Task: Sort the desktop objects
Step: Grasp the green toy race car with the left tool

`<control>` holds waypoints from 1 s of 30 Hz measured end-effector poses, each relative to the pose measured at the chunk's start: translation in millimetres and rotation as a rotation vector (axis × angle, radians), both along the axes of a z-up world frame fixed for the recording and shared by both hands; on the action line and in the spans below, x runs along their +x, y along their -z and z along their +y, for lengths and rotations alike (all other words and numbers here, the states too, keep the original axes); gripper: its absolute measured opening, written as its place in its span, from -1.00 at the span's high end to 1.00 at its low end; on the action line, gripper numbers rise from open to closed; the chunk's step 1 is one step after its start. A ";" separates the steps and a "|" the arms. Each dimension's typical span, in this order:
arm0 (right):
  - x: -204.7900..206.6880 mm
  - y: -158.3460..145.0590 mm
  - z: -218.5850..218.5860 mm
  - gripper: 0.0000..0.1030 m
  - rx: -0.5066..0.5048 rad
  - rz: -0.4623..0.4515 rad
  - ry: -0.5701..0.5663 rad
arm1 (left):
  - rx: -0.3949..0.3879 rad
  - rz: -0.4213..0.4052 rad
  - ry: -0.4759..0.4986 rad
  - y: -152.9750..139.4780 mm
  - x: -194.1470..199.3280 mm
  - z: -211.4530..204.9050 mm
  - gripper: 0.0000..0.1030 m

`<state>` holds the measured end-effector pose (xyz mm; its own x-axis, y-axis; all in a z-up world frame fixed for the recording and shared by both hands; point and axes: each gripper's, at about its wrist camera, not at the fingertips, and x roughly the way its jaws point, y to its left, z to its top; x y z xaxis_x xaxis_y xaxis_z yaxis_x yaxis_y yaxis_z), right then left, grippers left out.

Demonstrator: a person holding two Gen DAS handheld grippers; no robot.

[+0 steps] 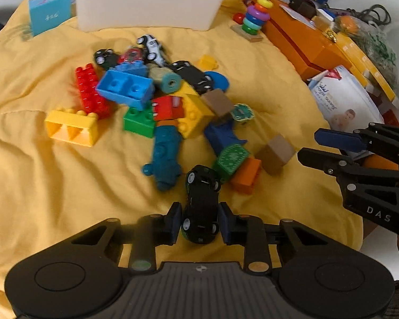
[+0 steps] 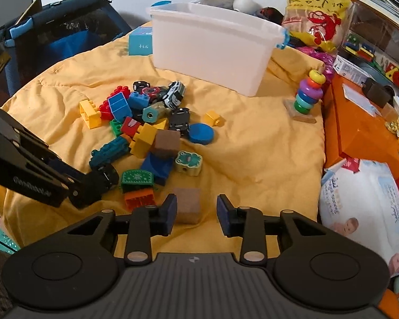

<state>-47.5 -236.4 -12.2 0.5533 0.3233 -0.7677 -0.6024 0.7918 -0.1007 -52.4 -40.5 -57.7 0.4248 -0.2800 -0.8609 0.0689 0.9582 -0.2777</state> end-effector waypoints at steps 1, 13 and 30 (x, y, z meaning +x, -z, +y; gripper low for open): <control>0.1 0.2 -3.2 0.28 0.008 0.002 0.003 | 0.005 -0.002 0.000 -0.9 0.4 -1.3 0.37; -2.3 1.9 -19.3 0.28 0.057 0.006 0.025 | 0.751 -0.155 0.197 -6.8 -23.9 -30.1 0.38; -20.7 -0.9 26.7 0.17 0.003 0.005 0.104 | 0.411 -0.235 0.348 -9.2 -40.4 -1.6 0.15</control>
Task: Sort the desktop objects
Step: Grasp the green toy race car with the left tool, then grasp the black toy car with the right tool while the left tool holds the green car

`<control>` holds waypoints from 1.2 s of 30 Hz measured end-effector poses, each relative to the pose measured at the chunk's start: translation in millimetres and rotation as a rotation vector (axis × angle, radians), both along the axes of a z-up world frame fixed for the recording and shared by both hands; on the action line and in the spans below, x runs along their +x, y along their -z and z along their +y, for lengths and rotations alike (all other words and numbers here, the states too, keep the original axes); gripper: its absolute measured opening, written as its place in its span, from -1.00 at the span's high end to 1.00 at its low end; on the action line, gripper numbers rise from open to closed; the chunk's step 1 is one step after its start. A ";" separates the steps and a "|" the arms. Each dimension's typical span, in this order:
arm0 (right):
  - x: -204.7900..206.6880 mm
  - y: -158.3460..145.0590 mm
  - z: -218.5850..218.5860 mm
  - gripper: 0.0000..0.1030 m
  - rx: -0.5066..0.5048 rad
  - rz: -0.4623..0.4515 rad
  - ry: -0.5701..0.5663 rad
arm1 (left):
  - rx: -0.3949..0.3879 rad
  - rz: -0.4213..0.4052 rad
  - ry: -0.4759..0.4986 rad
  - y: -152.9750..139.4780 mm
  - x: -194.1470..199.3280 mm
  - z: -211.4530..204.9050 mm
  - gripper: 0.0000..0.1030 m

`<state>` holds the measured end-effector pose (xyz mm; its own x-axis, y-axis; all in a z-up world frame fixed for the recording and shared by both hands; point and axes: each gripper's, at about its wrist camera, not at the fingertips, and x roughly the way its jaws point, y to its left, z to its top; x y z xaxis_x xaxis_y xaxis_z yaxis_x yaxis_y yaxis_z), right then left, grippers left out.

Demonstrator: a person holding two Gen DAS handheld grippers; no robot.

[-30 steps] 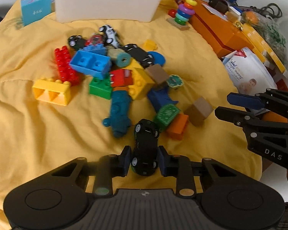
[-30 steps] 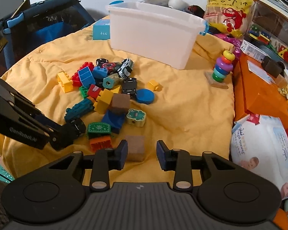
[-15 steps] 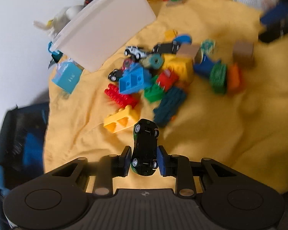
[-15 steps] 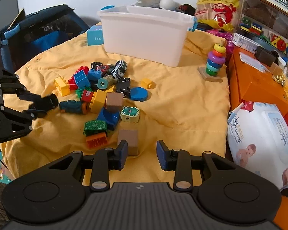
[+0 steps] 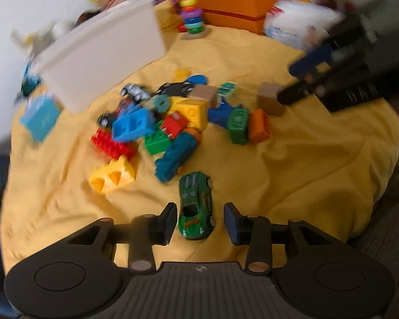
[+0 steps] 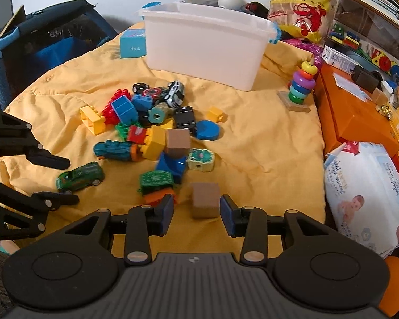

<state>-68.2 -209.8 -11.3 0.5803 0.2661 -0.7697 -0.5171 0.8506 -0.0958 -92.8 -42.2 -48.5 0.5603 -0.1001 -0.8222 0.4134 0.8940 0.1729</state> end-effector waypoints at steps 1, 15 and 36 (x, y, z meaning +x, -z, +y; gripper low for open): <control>-0.7 -0.4 3.2 0.17 0.003 0.003 0.001 | -0.047 0.003 -0.009 -3.7 0.7 7.1 0.15; -6.2 19.0 71.1 0.32 -0.065 -0.015 -0.037 | -0.252 0.121 -0.042 14.2 23.5 37.5 0.17; 26.8 35.2 5.3 0.37 -0.109 0.130 -0.387 | -0.249 0.056 -0.461 16.2 0.1 21.4 0.34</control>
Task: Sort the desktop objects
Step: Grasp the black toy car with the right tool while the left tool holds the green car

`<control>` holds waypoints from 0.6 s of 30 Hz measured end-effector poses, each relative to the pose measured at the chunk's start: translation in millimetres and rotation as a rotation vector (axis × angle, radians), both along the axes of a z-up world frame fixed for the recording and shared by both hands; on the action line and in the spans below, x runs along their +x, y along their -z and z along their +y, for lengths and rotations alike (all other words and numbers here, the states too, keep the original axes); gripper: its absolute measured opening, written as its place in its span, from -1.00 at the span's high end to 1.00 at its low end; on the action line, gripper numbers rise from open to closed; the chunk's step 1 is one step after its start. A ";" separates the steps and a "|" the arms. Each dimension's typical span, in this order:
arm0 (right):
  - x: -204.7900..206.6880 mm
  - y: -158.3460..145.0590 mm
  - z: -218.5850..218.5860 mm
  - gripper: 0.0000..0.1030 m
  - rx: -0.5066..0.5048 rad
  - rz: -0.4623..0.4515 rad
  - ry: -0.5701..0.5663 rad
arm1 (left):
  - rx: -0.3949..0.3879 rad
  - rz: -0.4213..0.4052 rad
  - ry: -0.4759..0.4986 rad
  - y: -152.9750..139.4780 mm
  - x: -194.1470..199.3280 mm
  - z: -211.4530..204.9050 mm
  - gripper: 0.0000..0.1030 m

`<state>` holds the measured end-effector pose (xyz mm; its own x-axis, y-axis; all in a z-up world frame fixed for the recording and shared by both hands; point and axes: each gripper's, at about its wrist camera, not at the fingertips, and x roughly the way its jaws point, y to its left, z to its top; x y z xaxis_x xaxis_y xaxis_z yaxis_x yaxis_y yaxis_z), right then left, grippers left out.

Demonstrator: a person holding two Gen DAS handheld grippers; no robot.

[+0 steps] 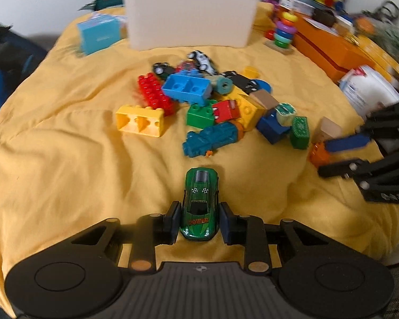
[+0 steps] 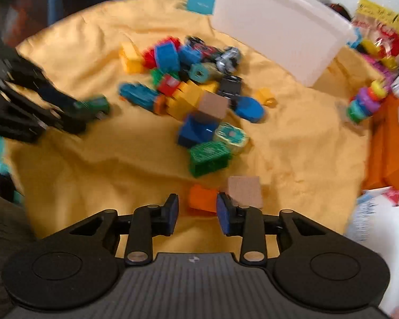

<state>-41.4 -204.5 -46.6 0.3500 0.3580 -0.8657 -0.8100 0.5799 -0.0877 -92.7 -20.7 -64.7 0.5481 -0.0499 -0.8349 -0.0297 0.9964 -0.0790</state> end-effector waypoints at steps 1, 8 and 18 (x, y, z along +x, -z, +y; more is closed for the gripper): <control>1.1 -3.4 -1.1 0.41 0.055 0.043 -0.020 | 0.004 -0.001 -0.022 0.1 -0.7 -1.2 0.34; 4.3 -13.0 19.1 0.41 0.102 0.026 -0.077 | 0.071 -0.001 -0.054 -0.1 1.0 -5.2 0.34; 21.6 -37.6 34.5 0.35 0.182 -0.145 0.101 | 0.064 0.020 0.096 -0.3 30.5 30.8 0.34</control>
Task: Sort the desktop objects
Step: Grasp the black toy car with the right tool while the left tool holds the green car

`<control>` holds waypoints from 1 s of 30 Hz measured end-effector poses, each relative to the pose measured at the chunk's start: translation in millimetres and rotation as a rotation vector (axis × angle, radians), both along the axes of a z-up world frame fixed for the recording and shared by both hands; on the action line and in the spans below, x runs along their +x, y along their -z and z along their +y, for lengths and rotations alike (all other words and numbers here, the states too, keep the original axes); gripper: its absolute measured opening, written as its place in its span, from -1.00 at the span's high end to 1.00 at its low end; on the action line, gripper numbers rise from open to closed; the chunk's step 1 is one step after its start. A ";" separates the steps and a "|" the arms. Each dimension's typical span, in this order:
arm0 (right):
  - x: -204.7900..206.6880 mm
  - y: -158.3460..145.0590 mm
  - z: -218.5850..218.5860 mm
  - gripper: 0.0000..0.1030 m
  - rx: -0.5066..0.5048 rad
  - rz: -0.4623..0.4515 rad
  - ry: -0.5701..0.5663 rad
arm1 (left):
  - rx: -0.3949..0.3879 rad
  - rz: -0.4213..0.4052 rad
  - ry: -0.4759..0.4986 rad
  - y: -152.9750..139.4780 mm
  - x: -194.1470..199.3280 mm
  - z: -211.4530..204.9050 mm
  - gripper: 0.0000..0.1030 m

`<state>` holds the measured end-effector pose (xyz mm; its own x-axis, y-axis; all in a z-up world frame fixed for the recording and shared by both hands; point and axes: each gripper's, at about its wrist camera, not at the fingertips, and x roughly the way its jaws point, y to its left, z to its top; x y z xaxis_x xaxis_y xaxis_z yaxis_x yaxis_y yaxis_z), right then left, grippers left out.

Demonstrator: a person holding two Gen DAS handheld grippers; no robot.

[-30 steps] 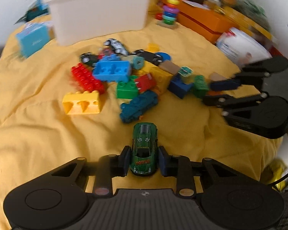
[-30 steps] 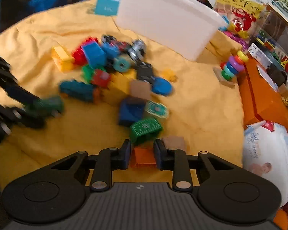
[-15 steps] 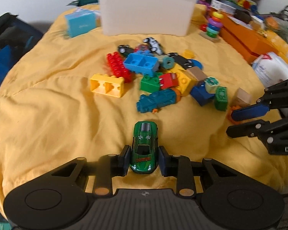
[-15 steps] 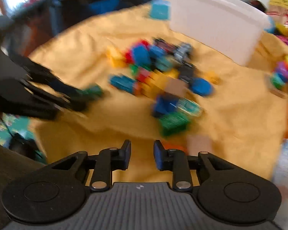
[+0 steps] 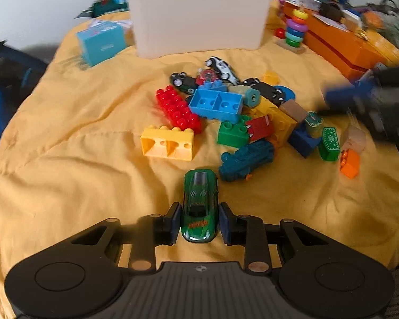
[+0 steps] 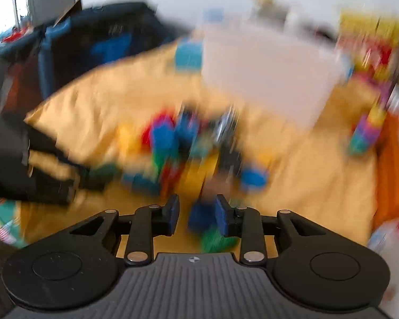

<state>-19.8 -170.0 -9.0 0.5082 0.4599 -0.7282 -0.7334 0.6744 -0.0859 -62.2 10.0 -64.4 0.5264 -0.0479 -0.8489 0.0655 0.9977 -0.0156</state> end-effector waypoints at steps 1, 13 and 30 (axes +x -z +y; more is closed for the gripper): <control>5.1 -4.1 10.5 0.34 -0.038 -0.054 0.016 | 0.002 0.004 0.027 0.4 1.3 0.8 0.34; 70.5 50.6 71.5 0.42 -0.304 -0.116 0.074 | 0.008 -0.024 0.169 3.4 -2.2 8.6 0.33; 84.3 60.7 66.5 0.46 -0.296 -0.130 0.112 | 0.009 -0.012 0.082 3.8 1.3 2.5 0.32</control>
